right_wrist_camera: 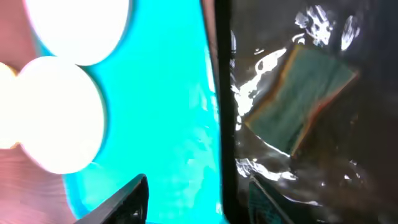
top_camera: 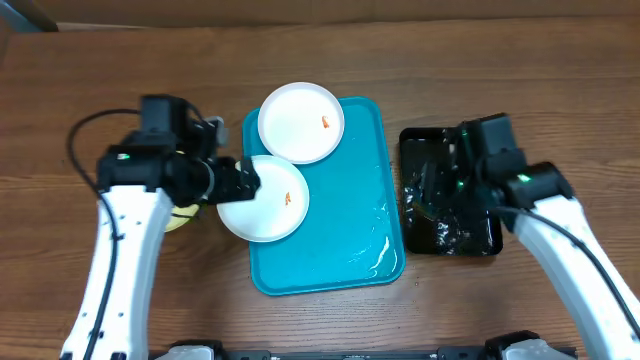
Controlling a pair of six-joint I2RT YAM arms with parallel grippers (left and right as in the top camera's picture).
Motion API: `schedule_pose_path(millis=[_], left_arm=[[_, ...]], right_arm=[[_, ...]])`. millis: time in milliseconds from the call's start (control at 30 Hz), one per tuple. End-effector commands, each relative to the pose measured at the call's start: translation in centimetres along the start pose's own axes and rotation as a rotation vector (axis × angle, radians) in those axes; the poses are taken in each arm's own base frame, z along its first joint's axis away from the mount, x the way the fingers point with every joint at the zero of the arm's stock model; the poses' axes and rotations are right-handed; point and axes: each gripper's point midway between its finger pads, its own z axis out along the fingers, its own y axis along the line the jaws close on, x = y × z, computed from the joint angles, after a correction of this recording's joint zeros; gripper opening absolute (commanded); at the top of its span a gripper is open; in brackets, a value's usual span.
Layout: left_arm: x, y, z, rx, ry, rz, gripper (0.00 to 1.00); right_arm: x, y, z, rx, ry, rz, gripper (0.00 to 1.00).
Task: Clean dirty plates on tray and stack at the side
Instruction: 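Move left gripper to the lower white plate rim and grasp it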
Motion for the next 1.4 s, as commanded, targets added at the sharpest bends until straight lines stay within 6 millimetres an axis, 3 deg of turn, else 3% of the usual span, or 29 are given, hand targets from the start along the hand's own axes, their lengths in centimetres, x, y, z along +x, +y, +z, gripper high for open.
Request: schedule_pose_path(millis=[0, 167, 267, 500, 567, 633, 700, 833, 1067, 1167, 1200, 1267, 1367], left_arm=[[1.7, 1.7, 3.0, -0.141, 0.07, -0.014, 0.87], [1.4, 7.8, 2.6, -0.507, -0.002, -0.277, 0.88], [0.5, 8.5, 3.3, -0.522, -0.031, -0.307, 0.83], [2.2, 10.0, 6.5, -0.569, 0.101, -0.277, 0.78], [2.3, 10.3, 7.3, -0.574, 0.123, -0.274, 0.67], [2.3, 10.3, 8.0, -0.57, 0.138, -0.276, 0.41], [2.3, 9.9, 8.4, -0.542, 0.143, -0.28, 0.23], [1.6, 8.2, 9.2, -0.425, 0.156, -0.196, 0.04], [2.0, 6.7, 9.1, -0.334, 0.203, -0.079, 0.04], [2.3, 7.3, 8.3, -0.371, 0.207, -0.089, 0.05], [2.3, 7.7, 7.9, -0.389, 0.201, -0.113, 0.11], [2.2, 8.1, 7.2, -0.398, 0.181, -0.153, 0.41], [1.6, 8.8, 6.3, -0.398, 0.133, -0.224, 0.75]], right_arm=[[-0.3, 0.4, -2.1, -0.009, -0.053, -0.018, 0.54], [0.7, 0.0, -2.2, 0.008, -0.017, -0.007, 0.54], [1.0, -0.1, -2.2, 0.013, -0.005, -0.003, 0.55], [1.2, -0.2, -2.2, 0.016, 0.003, -0.001, 0.55], [1.3, -0.3, -2.2, 0.018, 0.007, 0.0, 0.54], [1.4, -0.3, -2.2, 0.02, 0.01, 0.002, 0.55], [1.6, -0.4, -2.2, 0.022, 0.016, 0.003, 0.55], [1.6, -0.5, -2.2, 0.028, 0.016, 0.004, 0.55], [1.3, -1.1, -2.2, 0.065, -0.001, 0.004, 0.54], [1.3, -1.1, -2.2, 0.065, -0.001, 0.004, 0.55], [1.3, -1.1, -2.2, 0.065, -0.001, 0.004, 0.54], [1.3, -1.1, -2.2, 0.065, 0.0, 0.004, 0.55], [1.3, -1.1, -2.2, 0.065, 0.001, 0.004, 0.55]])
